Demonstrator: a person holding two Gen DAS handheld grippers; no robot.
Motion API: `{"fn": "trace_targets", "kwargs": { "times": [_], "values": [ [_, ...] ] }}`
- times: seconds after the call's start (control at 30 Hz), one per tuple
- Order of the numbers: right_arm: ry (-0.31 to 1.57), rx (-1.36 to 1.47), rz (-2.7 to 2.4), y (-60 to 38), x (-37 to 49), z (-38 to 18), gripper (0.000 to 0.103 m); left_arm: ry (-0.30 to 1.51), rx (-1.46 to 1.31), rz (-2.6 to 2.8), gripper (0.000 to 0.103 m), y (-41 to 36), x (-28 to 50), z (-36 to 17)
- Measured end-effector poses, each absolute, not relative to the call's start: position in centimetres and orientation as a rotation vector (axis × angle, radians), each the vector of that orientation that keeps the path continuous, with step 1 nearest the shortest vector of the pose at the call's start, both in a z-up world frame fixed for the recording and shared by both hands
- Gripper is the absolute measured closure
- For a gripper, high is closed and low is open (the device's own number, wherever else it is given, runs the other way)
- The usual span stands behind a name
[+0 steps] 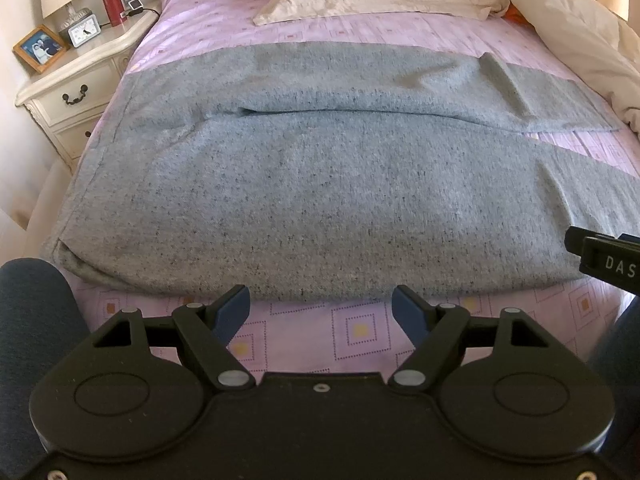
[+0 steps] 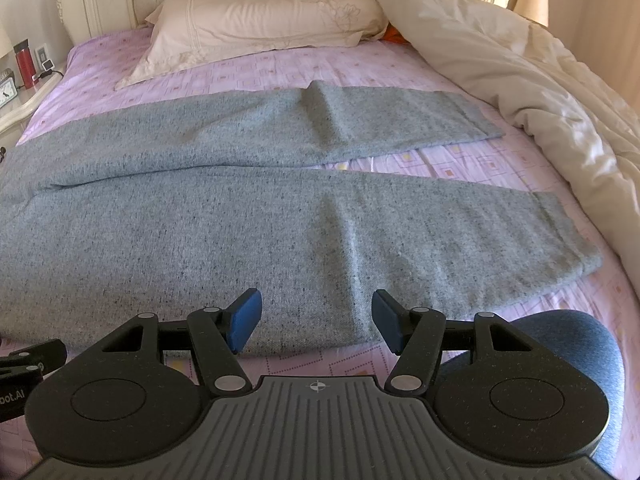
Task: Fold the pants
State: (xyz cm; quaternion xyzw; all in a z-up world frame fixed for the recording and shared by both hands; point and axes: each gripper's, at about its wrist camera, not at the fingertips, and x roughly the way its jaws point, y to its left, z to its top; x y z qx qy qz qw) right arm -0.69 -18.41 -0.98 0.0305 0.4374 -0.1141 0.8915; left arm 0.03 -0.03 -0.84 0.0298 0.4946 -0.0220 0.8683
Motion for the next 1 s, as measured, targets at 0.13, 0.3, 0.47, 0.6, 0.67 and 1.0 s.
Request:
{"fn": "trace_targets", "kwargs": {
  "times": [0.13, 0.3, 0.47, 0.6, 0.67, 1.0],
  "values": [
    [0.912, 0.062, -0.236, -18.41, -0.70, -1.12, 0.044, 1.038, 0.062, -0.048, 0.024, -0.10, -0.01, -0.95],
    [0.915, 0.063, -0.234, -18.44, -0.66, -1.16, 0.044, 1.040, 0.064, -0.049, 0.025, -0.17, 0.07, -0.94],
    [0.917, 0.064, -0.231, -18.48, -0.58, -1.15, 0.044, 1.045, 0.062, -0.049, 0.025, -0.20, 0.13, -0.92],
    [0.919, 0.061, -0.231, -18.45, -0.53, -1.20, 0.044, 1.047, 0.064, -0.052, 0.025, -0.24, 0.17, -0.89],
    [0.920, 0.061, -0.232, -18.44, -0.53, -1.19, 0.044, 1.047, 0.064, -0.052, 0.025, -0.26, 0.16, -0.89],
    [0.919, 0.063, -0.227, -18.42, -0.51, -1.20, 0.044, 1.047, 0.062, -0.050, 0.025, -0.33, 0.14, -0.87]
  ]
}}
